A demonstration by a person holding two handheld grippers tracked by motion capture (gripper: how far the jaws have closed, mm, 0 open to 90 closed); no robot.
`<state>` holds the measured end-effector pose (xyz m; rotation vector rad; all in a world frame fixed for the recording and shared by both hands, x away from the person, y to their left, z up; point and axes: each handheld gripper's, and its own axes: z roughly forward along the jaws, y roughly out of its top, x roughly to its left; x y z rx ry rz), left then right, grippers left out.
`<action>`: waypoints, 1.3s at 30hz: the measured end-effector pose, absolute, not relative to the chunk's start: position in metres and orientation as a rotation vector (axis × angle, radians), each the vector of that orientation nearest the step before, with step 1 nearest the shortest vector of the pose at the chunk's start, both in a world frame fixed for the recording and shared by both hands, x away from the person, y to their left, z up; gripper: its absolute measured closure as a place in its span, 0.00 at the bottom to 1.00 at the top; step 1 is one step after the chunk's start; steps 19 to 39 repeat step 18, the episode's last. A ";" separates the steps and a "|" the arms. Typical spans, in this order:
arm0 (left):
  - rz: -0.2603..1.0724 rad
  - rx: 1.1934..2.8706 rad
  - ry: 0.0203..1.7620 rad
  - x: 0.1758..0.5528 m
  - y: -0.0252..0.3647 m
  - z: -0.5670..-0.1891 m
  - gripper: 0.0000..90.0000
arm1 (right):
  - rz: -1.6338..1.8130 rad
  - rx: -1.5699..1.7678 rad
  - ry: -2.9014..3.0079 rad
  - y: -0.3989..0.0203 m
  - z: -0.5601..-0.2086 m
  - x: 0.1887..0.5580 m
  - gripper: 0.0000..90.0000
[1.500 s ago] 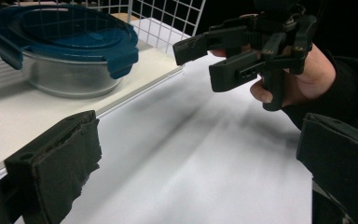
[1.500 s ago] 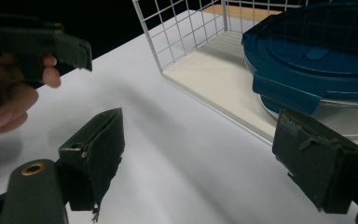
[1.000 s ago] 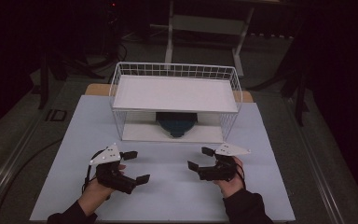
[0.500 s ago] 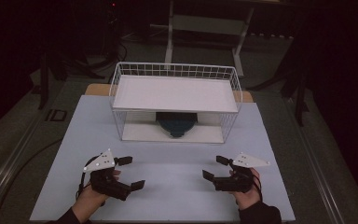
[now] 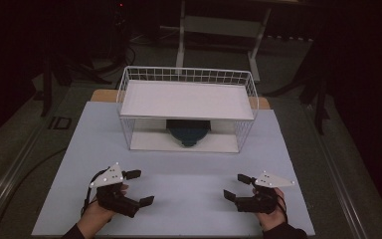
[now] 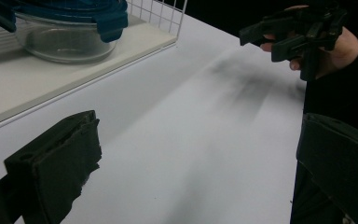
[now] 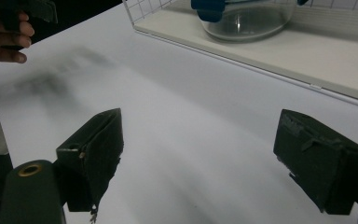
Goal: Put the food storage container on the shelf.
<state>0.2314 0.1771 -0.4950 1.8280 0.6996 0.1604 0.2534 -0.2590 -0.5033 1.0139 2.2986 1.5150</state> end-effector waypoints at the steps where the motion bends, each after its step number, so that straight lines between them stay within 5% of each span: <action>1: 0.159 1.827 0.699 0.231 0.177 -0.496 0.00 | 1.513 1.017 2.300 -0.259 -0.504 0.254 0.17; 39: 0.143 1.833 0.684 0.232 0.173 -0.501 0.00 | 1.494 1.056 2.303 -0.264 -0.512 0.259 0.17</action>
